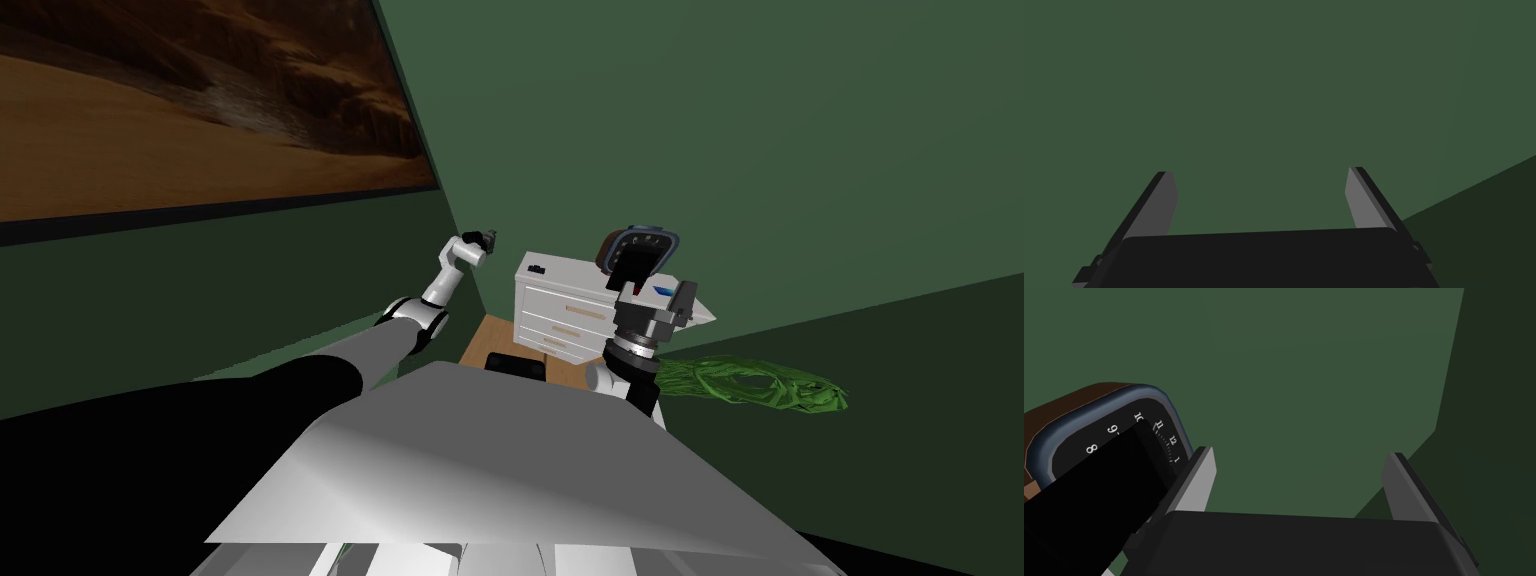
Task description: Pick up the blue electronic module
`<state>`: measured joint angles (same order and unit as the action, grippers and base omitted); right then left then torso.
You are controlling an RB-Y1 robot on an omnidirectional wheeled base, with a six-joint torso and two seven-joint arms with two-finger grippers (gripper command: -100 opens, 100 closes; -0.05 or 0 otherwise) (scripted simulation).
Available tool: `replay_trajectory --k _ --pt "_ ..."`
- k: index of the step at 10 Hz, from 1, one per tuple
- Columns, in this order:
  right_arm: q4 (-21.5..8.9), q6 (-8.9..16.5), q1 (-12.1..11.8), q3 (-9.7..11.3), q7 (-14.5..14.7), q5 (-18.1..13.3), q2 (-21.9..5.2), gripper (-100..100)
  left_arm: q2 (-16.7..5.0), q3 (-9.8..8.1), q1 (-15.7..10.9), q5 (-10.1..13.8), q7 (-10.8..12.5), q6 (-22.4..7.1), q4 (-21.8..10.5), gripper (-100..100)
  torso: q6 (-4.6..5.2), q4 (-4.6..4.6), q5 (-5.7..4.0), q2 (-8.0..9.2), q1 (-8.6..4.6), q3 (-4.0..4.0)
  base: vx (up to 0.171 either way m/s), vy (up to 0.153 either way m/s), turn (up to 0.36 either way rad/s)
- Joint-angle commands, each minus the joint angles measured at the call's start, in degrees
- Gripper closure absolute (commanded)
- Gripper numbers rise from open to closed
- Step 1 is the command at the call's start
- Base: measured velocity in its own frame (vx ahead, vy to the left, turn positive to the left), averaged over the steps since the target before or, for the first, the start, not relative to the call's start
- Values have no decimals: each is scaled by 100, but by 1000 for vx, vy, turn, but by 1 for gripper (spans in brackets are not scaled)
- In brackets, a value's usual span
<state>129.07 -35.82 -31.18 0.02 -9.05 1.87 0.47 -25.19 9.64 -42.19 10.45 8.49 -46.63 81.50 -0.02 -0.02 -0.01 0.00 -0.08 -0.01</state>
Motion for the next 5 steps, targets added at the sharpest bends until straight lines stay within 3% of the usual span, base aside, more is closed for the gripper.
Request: replay_trajectory --k 1,2,4,5 --pt "0 0 0 0 0 0 0 0 -1 -3 -80 9 -8 -188 -67 -100 0 0 0 0 0 0 3 -8 -1" --pt "0 0 0 0 0 0 0 0 2 -36 -343 63 -39 -411 -328 -100 0 0 1 1 3 1 3 -24 6" --pt "0 0 0 0 0 0 0 0 2 -36 -436 63 -39 -627 -384 -100 0 0 -1 1 -4 1 2 -18 2" --pt "0 0 0 0 0 0 0 0 16 -77 -694 117 -73 -836 -656 -100 -1 0 1 2 1 1 3 -22 2"
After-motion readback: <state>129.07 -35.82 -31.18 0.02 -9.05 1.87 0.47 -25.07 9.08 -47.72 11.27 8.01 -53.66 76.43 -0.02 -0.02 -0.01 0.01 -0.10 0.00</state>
